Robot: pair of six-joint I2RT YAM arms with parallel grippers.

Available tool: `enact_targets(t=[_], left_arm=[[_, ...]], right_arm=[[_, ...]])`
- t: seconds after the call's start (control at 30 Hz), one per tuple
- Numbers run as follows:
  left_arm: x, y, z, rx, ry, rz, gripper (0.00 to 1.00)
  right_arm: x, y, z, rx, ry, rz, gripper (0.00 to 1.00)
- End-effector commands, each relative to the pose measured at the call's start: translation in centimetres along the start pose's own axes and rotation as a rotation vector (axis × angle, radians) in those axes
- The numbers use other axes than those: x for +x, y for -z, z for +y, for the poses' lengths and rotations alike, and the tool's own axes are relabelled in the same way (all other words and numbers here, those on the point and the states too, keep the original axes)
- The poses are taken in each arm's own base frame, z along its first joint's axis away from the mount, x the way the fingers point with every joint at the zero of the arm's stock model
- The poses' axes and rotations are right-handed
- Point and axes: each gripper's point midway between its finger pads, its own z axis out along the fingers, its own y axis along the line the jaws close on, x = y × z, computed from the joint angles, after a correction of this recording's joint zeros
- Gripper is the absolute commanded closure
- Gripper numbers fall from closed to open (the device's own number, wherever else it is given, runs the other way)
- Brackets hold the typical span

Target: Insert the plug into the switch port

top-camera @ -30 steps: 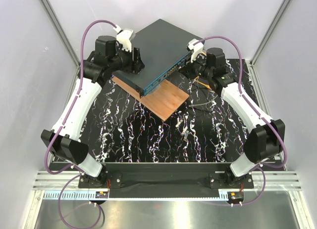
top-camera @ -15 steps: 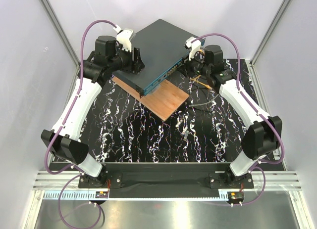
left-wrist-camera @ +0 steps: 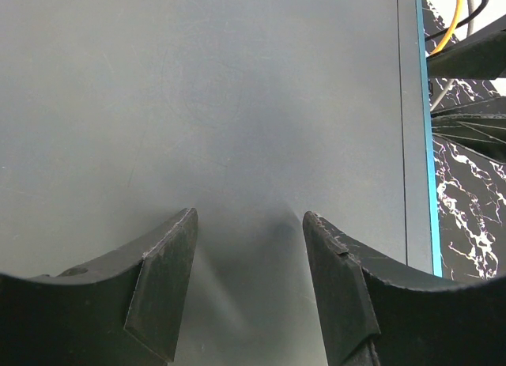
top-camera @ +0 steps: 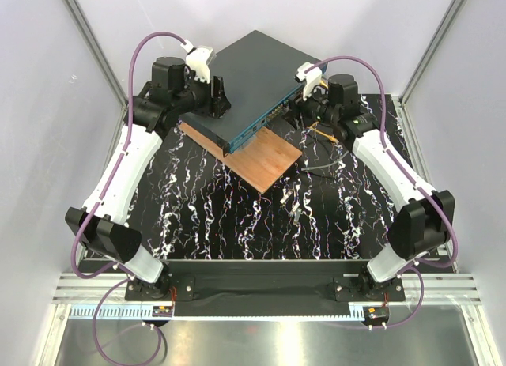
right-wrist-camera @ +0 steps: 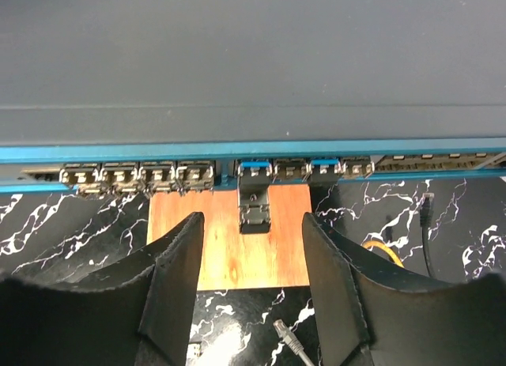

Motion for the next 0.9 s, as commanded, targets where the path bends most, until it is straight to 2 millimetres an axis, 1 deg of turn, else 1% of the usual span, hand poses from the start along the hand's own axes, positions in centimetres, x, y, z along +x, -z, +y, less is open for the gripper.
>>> enact_targets(t=[0.0,0.03,0.13,0.2,0.27,0.3,0.37,0.43,0.53,0.57,0.6,0.67,0.73,0.77,0.8,0.87], left_arm=[[-0.7,0.3,-0.2,0.016,-0.012,-0.020,0.39],[-0.7,0.3,-0.2,0.016,-0.012,-0.022,0.39],[-0.7,0.4,-0.3,0.018,-0.011,-0.023,0.39],[-0.8,0.4,-0.3,0.018,-0.010,-0.025,0.39],[-0.9,0.5,-0.3,0.018,-0.010,-0.028,0.39],[-0.8,0.4,-0.2,0.018,-0.011,-0.026,0.39],[-0.8,0.4,-0.3,0.019,-0.012,-0.027,0.39],[-0.8,0.3,-0.3,0.021,-0.010,-0.026,0.39],[-0.9,0.3,-0.3,0.025,-0.007,-0.032,0.39],[-0.9,0.4,-0.4,0.025,-0.007,-0.032,0.39],[-1.0,0.4,-0.4,0.026,-0.009,-0.034,0.39],[-0.9,0.4,-0.4,0.025,-0.011,-0.033,0.39],[-1.1,0.5,-0.3,0.022,-0.013,-0.036,0.39],[-1.1,0.5,-0.4,0.023,-0.013,-0.038,0.39],[-1.2,0.5,-0.4,0.022,-0.013,-0.041,0.39],[-1.2,0.4,-0.4,0.024,-0.011,-0.041,0.39]], right_arm=[[-1.6,1.9,0.1,-0.001,0.031,-0.031,0.40],[-1.7,2.1,0.1,0.001,0.038,-0.032,0.40],[-1.1,2.7,0.1,-0.012,0.052,-0.010,0.40],[-0.3,3.1,0.5,-0.033,0.049,0.013,0.39],[0.2,3.8,0.4,-0.036,0.053,0.027,0.30],[0.3,4.1,0.5,-0.041,0.048,0.032,0.29],[0.7,4.3,0.3,-0.036,0.040,0.045,0.30],[0.7,4.3,0.0,-0.021,0.027,0.048,0.37],[0.8,3.9,-0.6,0.000,0.012,0.060,0.55],[0.2,3.9,-0.8,0.007,0.013,0.051,0.67],[0.4,3.6,-0.9,0.007,0.005,0.058,0.71],[-0.5,3.5,-0.9,0.003,-0.003,0.041,0.78],[-0.4,2.9,-0.8,-0.018,-0.024,0.046,0.79],[-1.0,2.9,-0.8,-0.022,-0.029,0.037,0.81],[-0.9,2.5,-0.9,-0.022,-0.039,0.040,0.83],[-1.6,2.3,-1.0,-0.023,-0.049,0.027,0.84]])
